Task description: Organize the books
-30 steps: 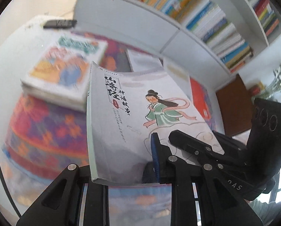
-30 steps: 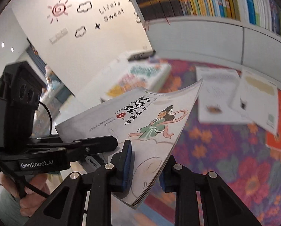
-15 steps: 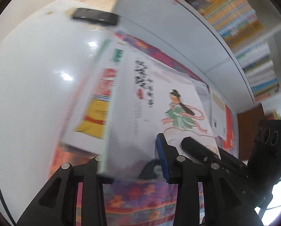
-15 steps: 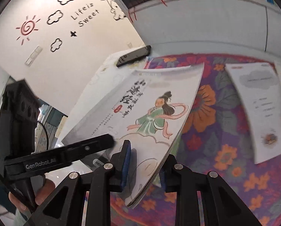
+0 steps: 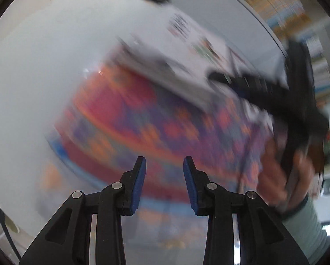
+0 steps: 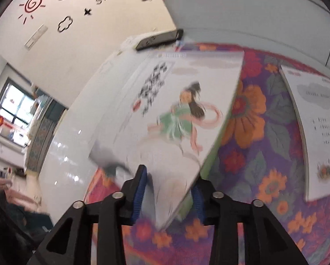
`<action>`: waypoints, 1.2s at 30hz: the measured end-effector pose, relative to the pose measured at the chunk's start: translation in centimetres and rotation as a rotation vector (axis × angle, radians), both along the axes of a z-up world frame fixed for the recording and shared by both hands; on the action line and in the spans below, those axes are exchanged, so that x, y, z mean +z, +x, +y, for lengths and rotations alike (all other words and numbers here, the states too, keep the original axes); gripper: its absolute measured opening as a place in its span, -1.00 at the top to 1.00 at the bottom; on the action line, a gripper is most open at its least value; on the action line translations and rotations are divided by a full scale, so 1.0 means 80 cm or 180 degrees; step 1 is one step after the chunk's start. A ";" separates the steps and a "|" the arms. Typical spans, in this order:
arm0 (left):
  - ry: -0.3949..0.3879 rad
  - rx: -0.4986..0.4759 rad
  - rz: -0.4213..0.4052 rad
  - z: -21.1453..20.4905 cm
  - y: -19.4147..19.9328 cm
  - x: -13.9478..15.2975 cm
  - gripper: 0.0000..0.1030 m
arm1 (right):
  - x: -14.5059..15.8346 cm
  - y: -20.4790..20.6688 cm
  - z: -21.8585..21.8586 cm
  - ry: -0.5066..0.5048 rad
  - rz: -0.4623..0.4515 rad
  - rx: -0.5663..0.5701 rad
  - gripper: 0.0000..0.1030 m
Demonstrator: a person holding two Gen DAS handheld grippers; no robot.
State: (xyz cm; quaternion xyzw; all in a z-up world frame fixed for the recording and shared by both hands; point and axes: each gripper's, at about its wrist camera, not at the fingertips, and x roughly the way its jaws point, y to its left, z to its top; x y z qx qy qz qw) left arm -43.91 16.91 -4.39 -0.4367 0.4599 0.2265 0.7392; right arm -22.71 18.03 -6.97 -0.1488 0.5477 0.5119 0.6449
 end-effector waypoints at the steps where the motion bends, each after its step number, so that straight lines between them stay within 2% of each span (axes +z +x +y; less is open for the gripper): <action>1: -0.0021 -0.0069 0.0002 -0.024 0.008 -0.001 0.37 | -0.001 0.003 -0.014 -0.0028 0.0047 0.0028 0.08; 4: -0.0094 -0.0306 -0.0031 -0.097 0.045 -0.004 0.37 | -0.010 0.025 -0.089 -0.0057 0.0221 -0.0118 -0.03; 7: 0.0007 -0.0607 0.0007 -0.156 0.081 0.002 0.37 | -0.026 0.057 -0.176 -0.0179 0.0377 -0.0415 -0.03; 12: 0.0057 -0.0884 -0.0015 -0.220 0.124 0.017 0.37 | -0.032 0.104 -0.325 -0.0413 0.0178 -0.1006 -0.03; 15: 0.0145 -0.1063 0.0048 -0.253 0.142 0.022 0.37 | -0.030 0.128 -0.380 -0.0567 -0.0070 -0.1291 -0.03; 20: 0.0213 -0.1305 0.0115 -0.283 0.170 0.029 0.37 | -0.031 0.157 -0.432 -0.0575 0.0058 -0.1678 -0.03; 27: 0.0306 -0.1537 0.0146 -0.304 0.187 0.035 0.37 | -0.014 0.144 -0.449 -0.0629 -0.0177 -0.1692 -0.03; 32: 0.0330 -0.1662 0.0131 -0.306 0.200 0.041 0.37 | -0.008 0.148 -0.457 -0.0583 -0.0152 -0.1824 -0.04; 36: 0.0328 -0.1711 0.0156 -0.305 0.206 0.040 0.37 | -0.011 0.154 -0.464 -0.0663 -0.0137 -0.1893 -0.07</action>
